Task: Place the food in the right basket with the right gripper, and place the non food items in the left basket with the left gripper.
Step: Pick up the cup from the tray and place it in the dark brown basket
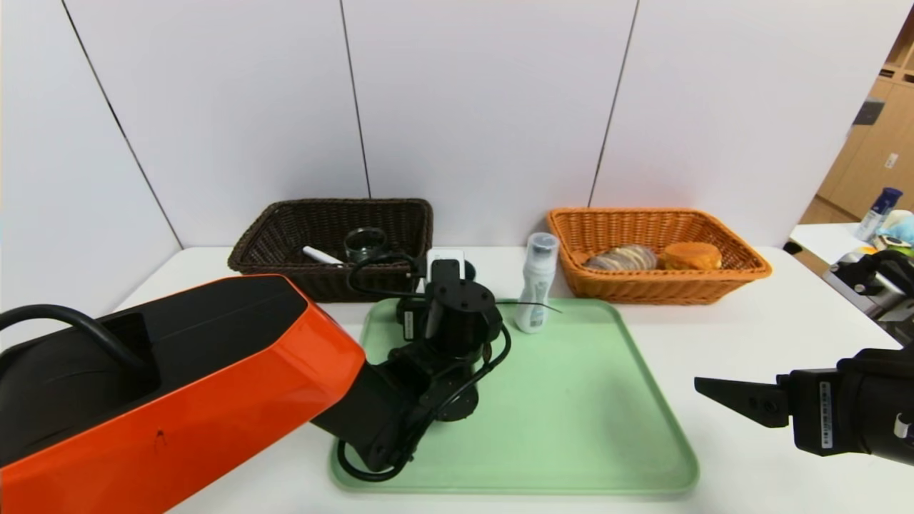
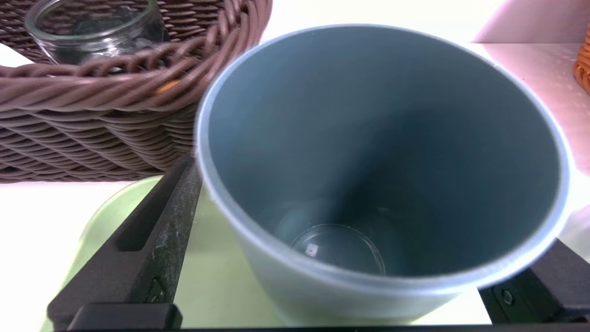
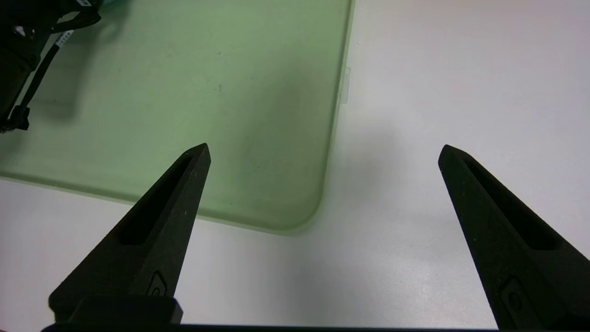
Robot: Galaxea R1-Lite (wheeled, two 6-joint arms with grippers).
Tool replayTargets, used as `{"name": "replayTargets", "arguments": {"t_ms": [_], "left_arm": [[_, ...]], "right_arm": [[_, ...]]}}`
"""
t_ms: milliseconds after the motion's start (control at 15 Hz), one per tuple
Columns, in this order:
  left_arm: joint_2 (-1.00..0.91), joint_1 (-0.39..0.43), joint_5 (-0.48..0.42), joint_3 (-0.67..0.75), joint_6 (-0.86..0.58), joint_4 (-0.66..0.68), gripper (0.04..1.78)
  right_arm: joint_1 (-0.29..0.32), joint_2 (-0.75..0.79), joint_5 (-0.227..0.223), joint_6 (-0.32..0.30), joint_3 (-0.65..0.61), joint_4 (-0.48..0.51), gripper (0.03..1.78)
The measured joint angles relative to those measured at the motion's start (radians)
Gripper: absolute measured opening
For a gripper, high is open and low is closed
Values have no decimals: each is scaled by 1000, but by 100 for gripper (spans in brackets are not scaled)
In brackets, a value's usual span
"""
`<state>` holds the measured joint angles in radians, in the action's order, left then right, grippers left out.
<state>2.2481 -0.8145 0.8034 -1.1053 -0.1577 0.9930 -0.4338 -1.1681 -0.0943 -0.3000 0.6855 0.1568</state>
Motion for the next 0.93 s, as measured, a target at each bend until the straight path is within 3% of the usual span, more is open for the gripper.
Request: {"name": "replayTargets", "arguments": {"t_ms": [333,533,933], "left_arm": [[17,4,0,-19,1,-1,169],[20,17,-3,-22,8,-2,121],[-8,13,-8,-2,8,-13,118]], "right_arm": [[-1,1,0,9,-11,-2,171],[-17,3,1,18,-15,0,171],[-39,5,-1,19,-22,-1,171]]}}
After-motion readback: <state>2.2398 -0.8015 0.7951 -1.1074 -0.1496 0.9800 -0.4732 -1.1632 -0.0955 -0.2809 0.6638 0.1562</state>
